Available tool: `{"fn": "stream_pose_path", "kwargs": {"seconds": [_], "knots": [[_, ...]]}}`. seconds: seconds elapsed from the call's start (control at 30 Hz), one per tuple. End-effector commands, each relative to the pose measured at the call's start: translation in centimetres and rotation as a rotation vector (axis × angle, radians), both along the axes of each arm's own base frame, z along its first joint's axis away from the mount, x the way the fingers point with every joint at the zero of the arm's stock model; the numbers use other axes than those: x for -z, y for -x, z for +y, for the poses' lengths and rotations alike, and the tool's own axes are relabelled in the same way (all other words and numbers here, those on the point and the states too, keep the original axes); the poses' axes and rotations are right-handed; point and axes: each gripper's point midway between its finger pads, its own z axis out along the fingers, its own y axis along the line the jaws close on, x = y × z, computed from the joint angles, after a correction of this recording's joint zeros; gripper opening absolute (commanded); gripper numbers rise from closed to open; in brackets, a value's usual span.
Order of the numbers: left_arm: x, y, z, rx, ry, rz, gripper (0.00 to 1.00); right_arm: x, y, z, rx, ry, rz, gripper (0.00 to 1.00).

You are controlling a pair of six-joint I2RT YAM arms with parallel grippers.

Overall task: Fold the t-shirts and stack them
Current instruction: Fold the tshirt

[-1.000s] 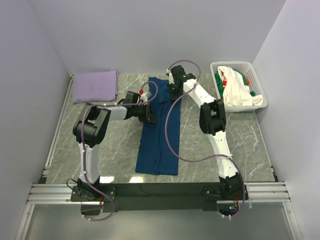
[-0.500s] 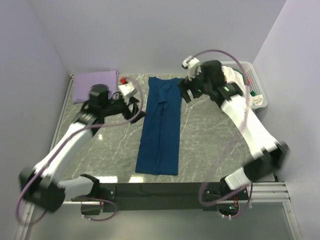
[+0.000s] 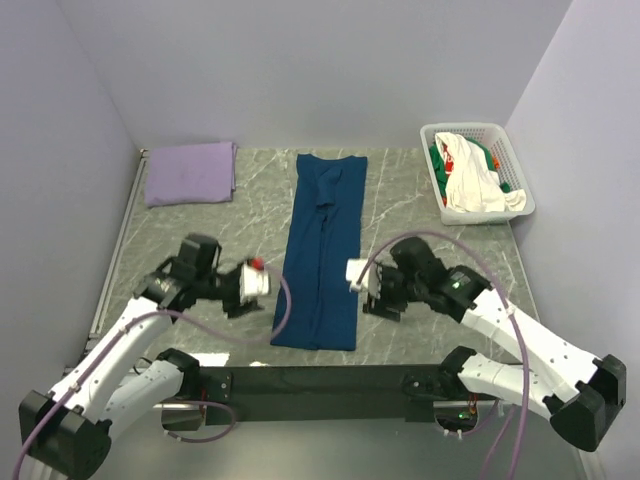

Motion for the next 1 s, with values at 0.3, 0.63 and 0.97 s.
{"fn": "stream_pose_path", "kwargs": {"seconds": [0.3,0.63,0.97], "knots": [[7.7,6.4,-0.8,0.357,-0.060,-0.144,0.59,7.7,6.1,3.4,-0.372,0.059,-0.055,0.66],[10.6,7.6,-1.6,0.542,-0.125,-0.252,0.53,12.0,8.7,4.6,-0.608,0.092,-0.216,0.67],[12.5,7.8,-1.9,0.635,-0.183,-0.292,0.50,13.3,8.7,5.1,-0.644,0.135,-0.248,0.54]]}}
